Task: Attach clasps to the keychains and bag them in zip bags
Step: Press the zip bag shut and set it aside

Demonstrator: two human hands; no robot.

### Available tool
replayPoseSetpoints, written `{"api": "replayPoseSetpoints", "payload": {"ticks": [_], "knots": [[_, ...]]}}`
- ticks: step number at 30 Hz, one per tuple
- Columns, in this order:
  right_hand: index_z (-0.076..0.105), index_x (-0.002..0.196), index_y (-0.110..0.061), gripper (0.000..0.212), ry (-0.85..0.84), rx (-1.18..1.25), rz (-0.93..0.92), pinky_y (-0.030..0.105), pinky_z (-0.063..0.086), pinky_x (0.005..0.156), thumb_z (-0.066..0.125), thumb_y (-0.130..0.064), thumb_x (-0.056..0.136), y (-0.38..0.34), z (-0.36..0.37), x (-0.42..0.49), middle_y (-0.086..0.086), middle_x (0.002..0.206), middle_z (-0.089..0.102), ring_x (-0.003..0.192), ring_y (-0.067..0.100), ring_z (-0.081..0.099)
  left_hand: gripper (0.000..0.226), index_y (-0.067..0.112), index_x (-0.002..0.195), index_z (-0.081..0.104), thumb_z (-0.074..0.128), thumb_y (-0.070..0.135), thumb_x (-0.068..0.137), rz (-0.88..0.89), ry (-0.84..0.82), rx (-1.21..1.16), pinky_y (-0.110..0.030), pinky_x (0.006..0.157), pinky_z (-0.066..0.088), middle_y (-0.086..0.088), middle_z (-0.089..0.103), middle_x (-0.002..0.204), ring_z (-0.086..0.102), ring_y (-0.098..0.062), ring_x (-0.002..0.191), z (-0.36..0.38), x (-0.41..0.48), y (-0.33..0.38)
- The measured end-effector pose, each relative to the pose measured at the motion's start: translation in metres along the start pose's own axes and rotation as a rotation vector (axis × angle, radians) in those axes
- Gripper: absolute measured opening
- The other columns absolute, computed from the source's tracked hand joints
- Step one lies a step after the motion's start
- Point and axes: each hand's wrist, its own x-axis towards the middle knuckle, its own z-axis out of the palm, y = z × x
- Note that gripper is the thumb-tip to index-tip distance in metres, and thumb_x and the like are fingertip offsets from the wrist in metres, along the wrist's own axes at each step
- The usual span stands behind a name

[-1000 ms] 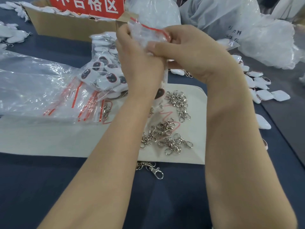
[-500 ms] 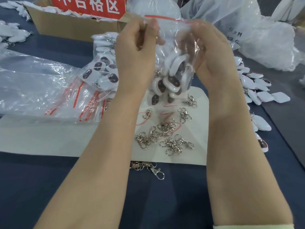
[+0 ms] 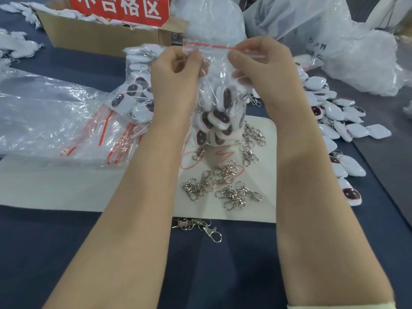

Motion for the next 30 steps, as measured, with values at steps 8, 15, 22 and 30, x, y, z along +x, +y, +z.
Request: {"api": "replayPoseSetpoints", "payload": {"ticks": [8,15,22,30], "knots": [[0.061,0.084,-0.013,0.010,0.025,0.282,0.122,0.022,0.048,0.061,0.069,-0.009,0.082,0.006,0.000,0.004,-0.003,0.064,0.061,0.060,0.013,0.060,0.022,0.018,0.075,0.055,0.051,0.012,0.095,0.056,-0.008,-0.006,-0.027,0.071,0.047,-0.003,0.069,0.081,0.063,-0.012,0.075,0.002,-0.003,-0.002],[0.073,0.075,-0.010,0.015,-0.081,0.610,0.332,0.034,0.051,0.090,0.067,-0.014,0.089,0.014,0.009,0.002,0.002,0.075,0.071,0.076,0.016,0.067,0.017,0.016,0.078,0.057,0.054,0.013,0.095,-0.009,-0.041,-0.117,-0.026,0.071,0.053,0.008,0.067,0.072,0.064,-0.006,0.074,0.005,-0.005,-0.004],[0.069,0.081,0.003,0.011,-0.120,0.627,0.232,0.043,0.052,0.089,0.061,0.000,0.089,0.009,0.018,-0.003,0.016,0.078,0.068,0.078,0.028,0.064,0.008,0.014,0.077,0.066,0.069,0.010,0.083,-0.060,-0.062,-0.121,-0.047,0.088,0.053,-0.010,0.068,0.083,0.066,-0.031,0.085,0.009,-0.005,-0.001],[0.072,0.066,-0.010,0.026,-0.147,0.613,0.198,0.027,0.054,0.071,0.062,-0.001,0.089,0.014,0.016,0.000,0.004,0.065,0.068,0.066,0.017,0.065,0.016,0.015,0.074,0.061,0.062,0.008,0.089,-0.107,-0.007,-0.133,-0.033,0.077,0.055,0.001,0.066,0.070,0.062,-0.013,0.070,0.009,-0.005,-0.003]]}}
